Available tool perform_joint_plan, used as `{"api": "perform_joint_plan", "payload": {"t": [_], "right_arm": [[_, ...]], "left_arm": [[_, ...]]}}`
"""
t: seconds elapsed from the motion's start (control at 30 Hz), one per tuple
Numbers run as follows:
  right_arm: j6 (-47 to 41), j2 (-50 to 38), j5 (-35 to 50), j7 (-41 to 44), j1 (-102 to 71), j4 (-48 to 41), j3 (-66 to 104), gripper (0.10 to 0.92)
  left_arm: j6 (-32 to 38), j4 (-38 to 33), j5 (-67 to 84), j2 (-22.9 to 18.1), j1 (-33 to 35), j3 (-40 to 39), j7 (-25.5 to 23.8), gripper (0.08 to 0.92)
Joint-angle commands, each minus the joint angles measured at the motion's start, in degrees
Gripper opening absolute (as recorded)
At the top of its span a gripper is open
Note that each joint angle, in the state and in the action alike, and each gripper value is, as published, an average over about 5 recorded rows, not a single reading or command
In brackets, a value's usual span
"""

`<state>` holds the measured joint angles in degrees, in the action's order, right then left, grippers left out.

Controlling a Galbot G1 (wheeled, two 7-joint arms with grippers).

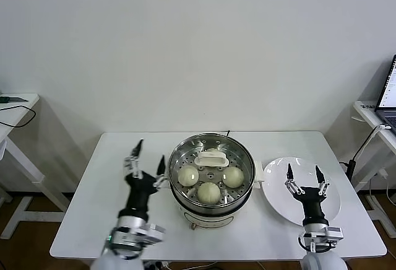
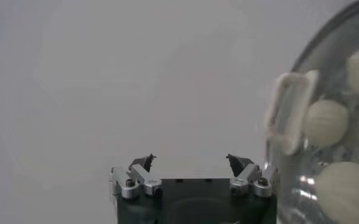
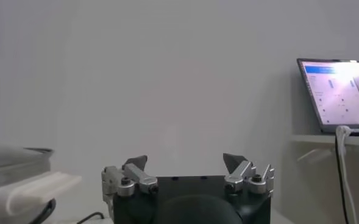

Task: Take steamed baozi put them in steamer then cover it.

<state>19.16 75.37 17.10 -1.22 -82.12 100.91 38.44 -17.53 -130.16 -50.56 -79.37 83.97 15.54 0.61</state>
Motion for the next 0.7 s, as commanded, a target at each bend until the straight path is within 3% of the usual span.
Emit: {"api": "perform_joint_plan", "payload": {"t": [0.03,0.7], "right_arm": [[-5.27,-0.54,0.42,0.13,-0.12,4.26,0.56,0.823],[-6.23,-0.80,0.97,0.24,0.09,6.56,-1.02,0.823]], "left_arm": [[17.94,6.38,38.72,-5.14,7.00,22.55,-0.69,0.823],[21.33,6.71,39.38,-7.11,9.71,22.25,-1.06,0.823]]}}
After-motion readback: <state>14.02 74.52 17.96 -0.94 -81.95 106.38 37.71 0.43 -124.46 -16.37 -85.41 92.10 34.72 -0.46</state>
